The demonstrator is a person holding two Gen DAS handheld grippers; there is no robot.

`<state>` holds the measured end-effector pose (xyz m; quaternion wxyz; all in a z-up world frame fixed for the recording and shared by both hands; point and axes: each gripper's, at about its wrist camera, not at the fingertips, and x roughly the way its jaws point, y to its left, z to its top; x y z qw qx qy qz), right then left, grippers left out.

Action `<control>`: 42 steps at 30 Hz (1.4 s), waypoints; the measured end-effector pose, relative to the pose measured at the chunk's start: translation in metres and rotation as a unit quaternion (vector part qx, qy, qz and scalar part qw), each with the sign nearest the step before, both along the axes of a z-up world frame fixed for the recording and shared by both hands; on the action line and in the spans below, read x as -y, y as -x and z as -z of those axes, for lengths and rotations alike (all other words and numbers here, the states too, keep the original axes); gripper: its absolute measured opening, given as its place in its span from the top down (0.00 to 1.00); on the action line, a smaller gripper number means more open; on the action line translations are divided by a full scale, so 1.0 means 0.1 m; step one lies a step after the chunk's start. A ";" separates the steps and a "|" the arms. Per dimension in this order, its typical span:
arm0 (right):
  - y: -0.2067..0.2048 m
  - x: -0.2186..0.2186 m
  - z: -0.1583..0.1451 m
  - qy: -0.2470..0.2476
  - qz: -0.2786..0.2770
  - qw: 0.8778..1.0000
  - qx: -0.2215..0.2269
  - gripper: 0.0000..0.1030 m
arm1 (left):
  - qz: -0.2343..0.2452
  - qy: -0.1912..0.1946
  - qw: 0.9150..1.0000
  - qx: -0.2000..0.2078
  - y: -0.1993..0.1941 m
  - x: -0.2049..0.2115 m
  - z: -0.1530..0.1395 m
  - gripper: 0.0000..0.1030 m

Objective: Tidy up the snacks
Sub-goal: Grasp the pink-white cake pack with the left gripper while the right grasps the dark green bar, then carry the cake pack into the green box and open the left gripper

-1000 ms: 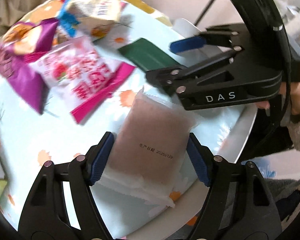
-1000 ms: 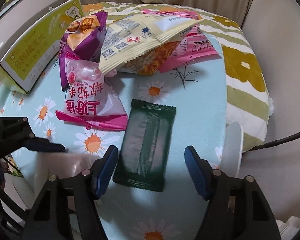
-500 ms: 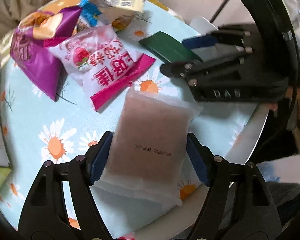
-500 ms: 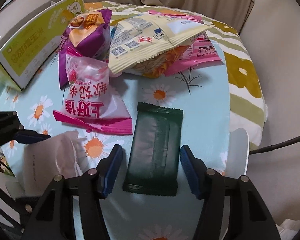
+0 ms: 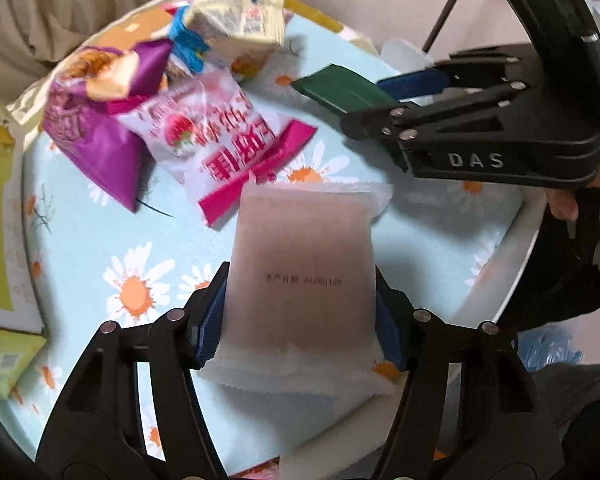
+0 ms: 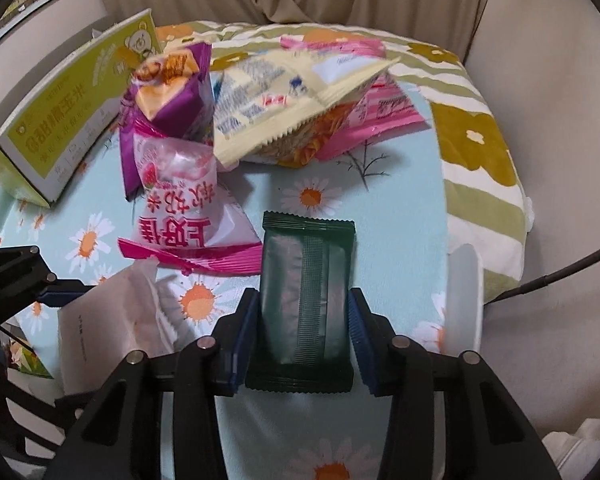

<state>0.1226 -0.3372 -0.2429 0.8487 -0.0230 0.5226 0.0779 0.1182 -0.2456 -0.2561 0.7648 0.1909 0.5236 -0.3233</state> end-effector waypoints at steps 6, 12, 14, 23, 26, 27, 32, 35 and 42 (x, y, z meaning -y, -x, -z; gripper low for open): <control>0.13 0.00 -0.39 -0.011 0.019 0.999 0.024 0.61 | -0.029 0.028 0.999 0.020 0.06 -0.20 -0.46 0.42; 0.22 -0.17 -0.92 -0.021 0.011 0.998 0.064 0.61 | -0.085 0.066 0.993 0.048 0.04 -0.59 -1.11 0.42; 0.24 -0.30 -1.14 -0.029 0.000 0.997 0.078 0.61 | -0.104 0.075 0.990 0.060 0.02 -0.75 -1.30 0.42; 0.12 -1.13 -1.88 -0.071 -0.055 0.986 0.142 0.61 | -0.201 0.109 0.968 0.101 -0.30 -1.70 -1.92 0.42; -0.02 -1.46 -2.00 -0.093 -0.073 0.982 0.150 0.61 | -0.223 0.109 0.963 0.105 -0.42 -2.02 -1.99 0.42; -0.08 -1.59 -2.03 -0.099 -0.078 0.981 0.150 0.61 | -0.232 0.105 0.961 0.109 -0.48 -2.15 -2.00 0.42; -0.38 -2.13 -2.07 -0.118 -0.102 0.977 0.144 0.61 | -0.276 0.097 0.951 0.099 -0.84 -2.75 -1.93 0.42; -0.57 -2.42 -2.00 -0.123 -0.109 0.978 0.129 0.61 | -0.299 0.089 0.946 0.086 -1.07 -3.06 -1.80 0.42; -0.89 -2.90 -1.71 -0.121 -0.099 0.984 0.088 0.61 | -0.325 0.055 0.942 0.058 -1.55 -3.46 -1.32 0.40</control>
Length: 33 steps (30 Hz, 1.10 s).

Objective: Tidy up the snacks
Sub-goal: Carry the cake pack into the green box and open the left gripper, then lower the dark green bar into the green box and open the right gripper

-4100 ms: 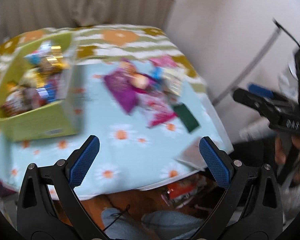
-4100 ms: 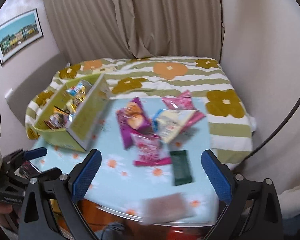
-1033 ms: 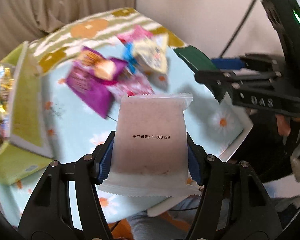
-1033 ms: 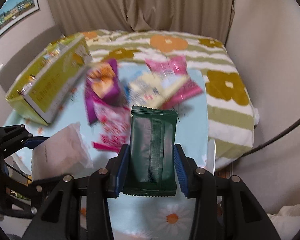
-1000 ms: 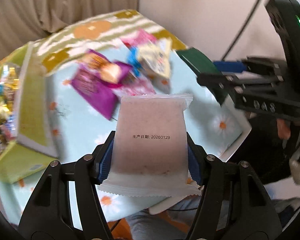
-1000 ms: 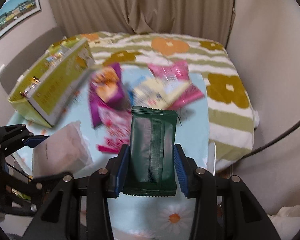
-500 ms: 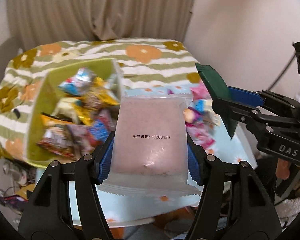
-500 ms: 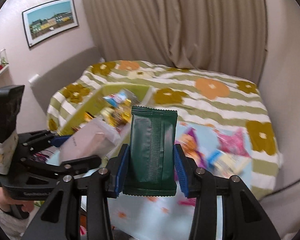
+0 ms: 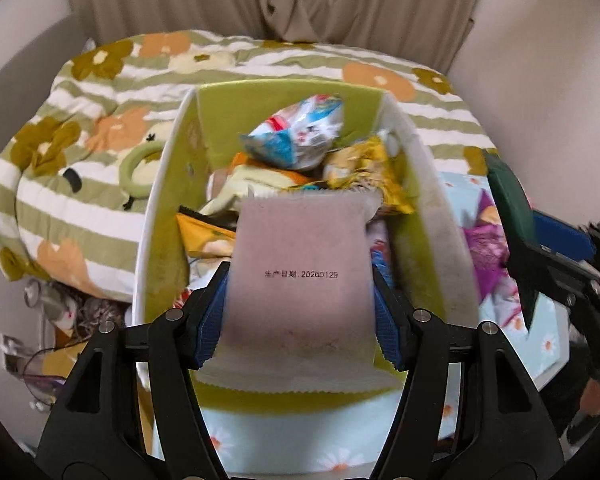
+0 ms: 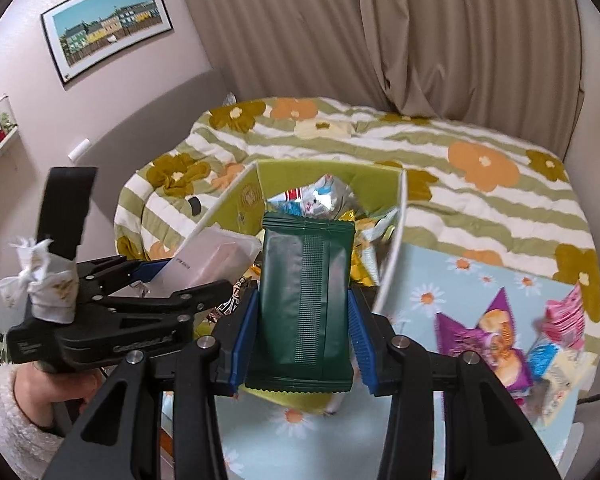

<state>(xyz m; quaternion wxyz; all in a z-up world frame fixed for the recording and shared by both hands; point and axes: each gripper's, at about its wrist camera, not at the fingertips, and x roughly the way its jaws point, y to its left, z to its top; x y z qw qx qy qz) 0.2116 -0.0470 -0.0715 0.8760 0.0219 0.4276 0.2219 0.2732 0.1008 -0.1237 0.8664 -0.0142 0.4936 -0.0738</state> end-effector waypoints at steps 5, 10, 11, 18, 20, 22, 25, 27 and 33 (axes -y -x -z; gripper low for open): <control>-0.08 -0.09 0.15 0.005 0.017 1.000 -0.023 0.61 | -0.001 -0.009 1.000 -0.001 -0.10 -0.10 0.08 0.01; -0.11 -0.03 0.19 0.011 0.040 0.999 -0.035 0.61 | 0.008 0.005 1.000 -0.020 0.05 -0.22 0.15 0.01; -0.11 -0.03 0.19 0.012 0.042 0.998 -0.036 0.61 | 0.008 0.008 1.000 -0.020 0.10 -0.22 0.14 0.01; -0.24 -0.27 0.06 0.021 0.025 0.999 -0.034 0.61 | 0.008 0.008 1.000 -0.012 0.27 -0.31 0.03 0.01; -0.34 -0.41 0.04 0.022 0.014 0.999 -0.037 0.61 | 0.008 0.007 1.000 -0.010 0.28 -0.34 0.01 0.01; -0.44 -0.52 0.07 0.025 0.005 0.999 -0.044 0.61 | 0.006 0.003 1.000 -0.010 0.29 -0.37 0.00 0.01; -0.60 -0.67 0.12 0.018 -0.010 0.998 -0.051 0.60 | 0.005 -0.004 1.000 -0.012 0.30 -0.42 0.01 0.01; -0.68 -0.76 0.18 0.009 -0.020 0.998 -0.055 0.49 | 0.002 -0.005 1.000 -0.013 0.32 -0.46 0.02 0.01; -0.60 -0.85 0.21 0.010 -0.018 1.000 -0.021 0.01 | 0.003 -0.008 1.000 -0.014 0.38 -0.53 0.06 0.01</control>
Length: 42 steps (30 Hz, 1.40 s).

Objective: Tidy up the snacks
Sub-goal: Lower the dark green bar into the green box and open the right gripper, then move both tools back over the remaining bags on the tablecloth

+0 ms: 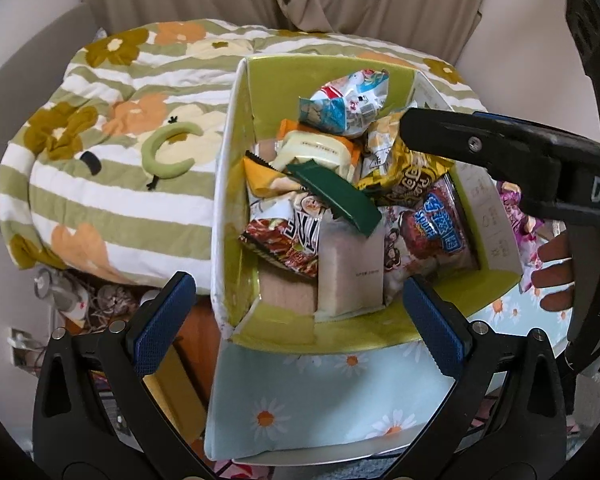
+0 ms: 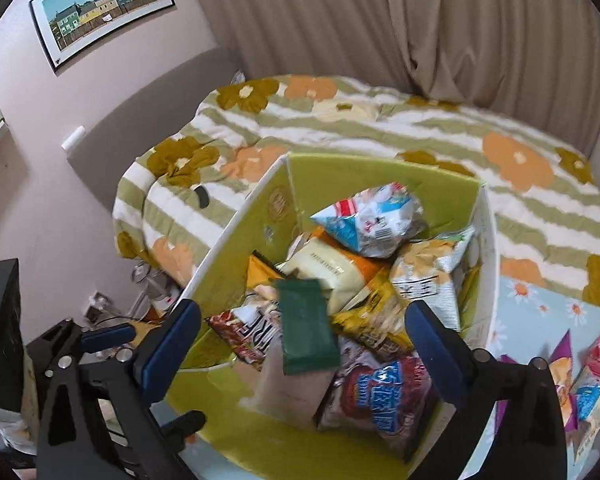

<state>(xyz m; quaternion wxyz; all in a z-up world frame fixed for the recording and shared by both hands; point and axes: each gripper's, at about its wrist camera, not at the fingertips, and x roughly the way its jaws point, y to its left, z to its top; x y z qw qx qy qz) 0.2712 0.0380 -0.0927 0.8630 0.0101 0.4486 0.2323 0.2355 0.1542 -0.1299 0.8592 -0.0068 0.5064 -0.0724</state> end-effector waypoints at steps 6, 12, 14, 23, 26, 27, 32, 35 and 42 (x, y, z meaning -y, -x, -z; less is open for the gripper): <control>0.12 0.03 0.02 0.015 0.008 1.000 0.002 0.01 | 0.005 0.003 1.000 0.004 0.04 0.00 -0.04 0.01; 0.25 0.10 -0.12 0.022 0.024 0.999 0.013 0.01 | 0.006 0.000 1.000 0.024 0.10 0.03 -0.22 0.01; 0.31 0.18 -0.20 0.019 0.031 0.999 0.018 0.01 | 0.007 0.001 0.999 0.033 0.14 0.09 -0.29 0.01; 0.68 0.79 -0.49 0.005 0.053 0.998 0.039 0.01 | 0.010 0.010 0.998 0.065 0.38 0.63 -0.57 0.01; 0.83 1.12 -0.58 0.015 0.068 0.996 0.048 0.01 | 0.013 0.011 0.997 0.074 0.47 0.90 -0.66 0.01; 0.88 1.24 -0.60 0.018 0.073 0.996 0.048 0.01 | 0.016 0.011 0.997 0.077 0.50 1.01 -0.68 0.01; 1.04 1.80 -0.65 0.024 0.095 0.994 0.050 0.01 | 0.024 0.009 0.996 0.082 0.58 1.50 -0.72 0.01; 1.12 2.14 -0.65 0.018 0.107 0.993 0.048 0.01 | 0.024 0.009 0.996 0.081 0.64 1.78 -0.72 0.01; 1.23 2.80 -0.58 0.003 0.116 0.993 0.039 0.01 | 0.024 0.007 0.997 0.074 0.70 2.40 -0.66 0.01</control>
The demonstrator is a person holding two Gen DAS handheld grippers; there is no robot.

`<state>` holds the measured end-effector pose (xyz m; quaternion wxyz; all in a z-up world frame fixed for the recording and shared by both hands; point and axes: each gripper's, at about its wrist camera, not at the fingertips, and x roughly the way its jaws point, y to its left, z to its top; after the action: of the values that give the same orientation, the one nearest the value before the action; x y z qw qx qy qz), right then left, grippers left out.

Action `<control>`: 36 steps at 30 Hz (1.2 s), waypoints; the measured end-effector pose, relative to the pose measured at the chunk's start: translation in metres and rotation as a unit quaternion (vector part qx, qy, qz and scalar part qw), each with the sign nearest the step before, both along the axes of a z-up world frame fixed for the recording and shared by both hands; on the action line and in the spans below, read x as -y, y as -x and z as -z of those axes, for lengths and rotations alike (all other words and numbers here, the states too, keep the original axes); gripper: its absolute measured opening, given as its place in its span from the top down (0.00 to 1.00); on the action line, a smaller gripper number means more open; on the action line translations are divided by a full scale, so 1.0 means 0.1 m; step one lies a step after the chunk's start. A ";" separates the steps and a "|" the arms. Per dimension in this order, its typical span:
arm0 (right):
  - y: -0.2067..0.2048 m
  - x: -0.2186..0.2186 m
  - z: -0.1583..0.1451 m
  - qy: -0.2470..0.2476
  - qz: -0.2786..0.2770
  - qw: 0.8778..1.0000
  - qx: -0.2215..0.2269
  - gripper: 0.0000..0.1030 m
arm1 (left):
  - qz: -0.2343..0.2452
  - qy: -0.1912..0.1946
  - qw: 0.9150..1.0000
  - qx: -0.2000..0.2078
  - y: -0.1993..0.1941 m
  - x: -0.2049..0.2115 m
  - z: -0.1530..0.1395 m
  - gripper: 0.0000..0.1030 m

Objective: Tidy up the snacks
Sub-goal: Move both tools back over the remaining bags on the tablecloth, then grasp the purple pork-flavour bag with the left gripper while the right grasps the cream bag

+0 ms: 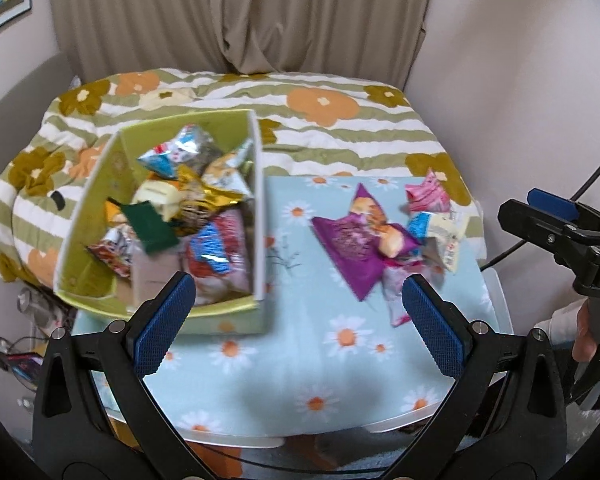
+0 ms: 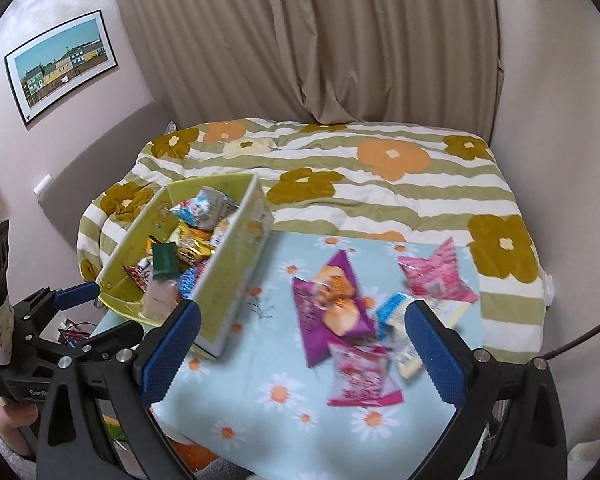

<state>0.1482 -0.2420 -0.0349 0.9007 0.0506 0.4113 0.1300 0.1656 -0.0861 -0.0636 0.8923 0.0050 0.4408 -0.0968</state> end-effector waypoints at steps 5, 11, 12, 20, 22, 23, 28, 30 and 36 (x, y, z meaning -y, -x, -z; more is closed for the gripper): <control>-0.01 0.37 0.13 -0.004 0.018 1.000 -0.015 0.01 | 0.039 -0.004 0.999 -0.003 -0.10 0.45 0.08 0.01; -0.12 0.74 0.39 -0.026 0.062 0.996 -0.054 0.01 | 0.091 -0.018 0.995 -0.019 -0.49 0.87 0.33 0.01; -0.16 0.80 0.44 -0.027 0.072 0.995 -0.061 0.01 | 0.101 -0.019 0.994 -0.025 -0.59 0.92 0.40 0.01; -0.47 1.17 0.91 -0.095 0.146 0.977 -0.125 0.01 | 0.170 -0.052 0.980 -0.089 -1.25 1.22 0.95 0.01; -0.55 1.21 1.01 -0.108 0.157 0.972 -0.137 0.01 | 0.198 -0.068 0.972 -0.110 -1.36 1.29 1.10 0.01; -0.61 1.22 1.08 -0.113 0.161 0.970 -0.145 0.01 | 0.212 -0.076 0.967 -0.119 -1.39 1.32 1.16 0.01; -0.79 1.20 1.32 -0.128 0.176 0.960 -0.175 0.01 | 0.279 -0.125 0.942 -0.141 -1.47 1.49 1.39 0.01; -0.83 1.18 1.40 -0.133 0.182 0.957 -0.184 0.01 | 0.292 -0.140 0.935 -0.143 -1.49 1.53 1.46 0.01; -0.93 1.19 1.62 -0.159 0.201 0.943 -0.211 0.01 | 0.308 -0.138 0.926 -0.168 -1.64 1.59 1.67 0.01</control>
<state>0.2411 -0.3608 -0.1971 0.7809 0.3009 0.5473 -0.0039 0.3300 -0.2456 -0.2306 0.7216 0.2477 0.5704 -0.3043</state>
